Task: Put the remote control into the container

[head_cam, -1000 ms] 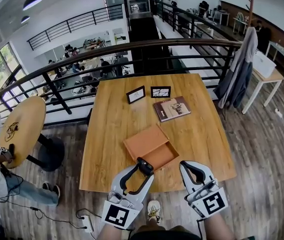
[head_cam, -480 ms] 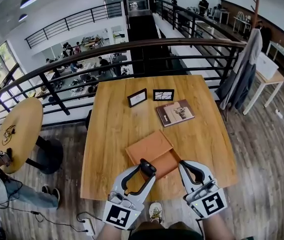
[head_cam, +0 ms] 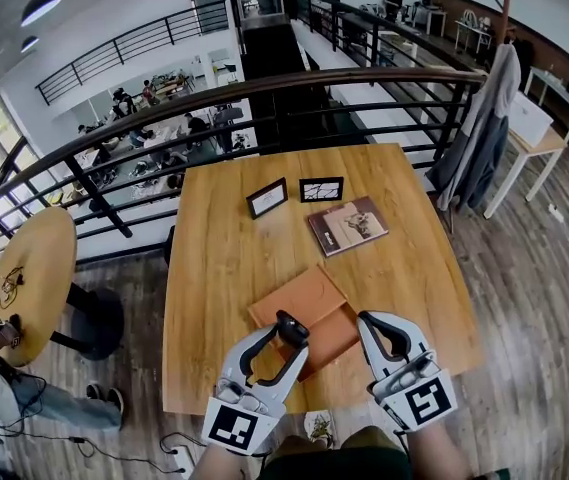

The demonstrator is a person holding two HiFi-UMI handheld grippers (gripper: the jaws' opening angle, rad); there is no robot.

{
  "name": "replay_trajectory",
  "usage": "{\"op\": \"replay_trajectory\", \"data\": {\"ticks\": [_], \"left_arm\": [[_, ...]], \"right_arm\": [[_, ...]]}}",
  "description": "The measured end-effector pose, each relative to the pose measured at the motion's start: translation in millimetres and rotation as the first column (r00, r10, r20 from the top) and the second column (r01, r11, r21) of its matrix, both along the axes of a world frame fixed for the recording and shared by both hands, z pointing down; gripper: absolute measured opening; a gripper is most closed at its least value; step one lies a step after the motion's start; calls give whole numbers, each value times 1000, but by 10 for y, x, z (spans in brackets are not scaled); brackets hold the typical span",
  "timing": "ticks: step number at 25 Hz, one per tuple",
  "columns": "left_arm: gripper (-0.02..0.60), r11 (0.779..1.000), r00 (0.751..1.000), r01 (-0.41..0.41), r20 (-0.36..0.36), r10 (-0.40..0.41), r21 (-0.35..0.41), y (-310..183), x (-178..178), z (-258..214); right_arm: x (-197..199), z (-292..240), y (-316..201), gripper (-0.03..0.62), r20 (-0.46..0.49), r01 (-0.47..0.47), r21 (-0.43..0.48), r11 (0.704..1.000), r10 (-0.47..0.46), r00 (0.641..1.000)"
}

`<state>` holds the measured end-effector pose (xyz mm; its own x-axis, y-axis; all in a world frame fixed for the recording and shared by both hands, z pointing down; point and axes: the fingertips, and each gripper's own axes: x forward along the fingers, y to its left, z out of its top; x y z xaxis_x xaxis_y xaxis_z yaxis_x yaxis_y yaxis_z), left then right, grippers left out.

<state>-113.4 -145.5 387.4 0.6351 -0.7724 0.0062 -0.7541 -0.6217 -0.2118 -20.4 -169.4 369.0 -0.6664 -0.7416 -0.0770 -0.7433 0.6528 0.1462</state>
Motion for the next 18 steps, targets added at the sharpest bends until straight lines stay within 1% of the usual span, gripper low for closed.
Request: {"op": "replay_trajectory", "data": {"ticks": [6, 9, 18], "left_arm": [[186, 1000, 1000, -24, 5, 24, 0, -106, -9, -25], [186, 999, 999, -38, 28, 37, 12, -110, 2, -30], [186, 999, 999, -39, 31, 38, 12, -118, 29, -20]], "right_arm": [[-38, -51, -93, 17, 7, -14, 11, 1000, 14, 1000], [-50, -53, -115, 17, 6, -14, 11, 1000, 14, 1000], [-76, -91, -160, 17, -3, 2, 21, 1000, -2, 1000]]}}
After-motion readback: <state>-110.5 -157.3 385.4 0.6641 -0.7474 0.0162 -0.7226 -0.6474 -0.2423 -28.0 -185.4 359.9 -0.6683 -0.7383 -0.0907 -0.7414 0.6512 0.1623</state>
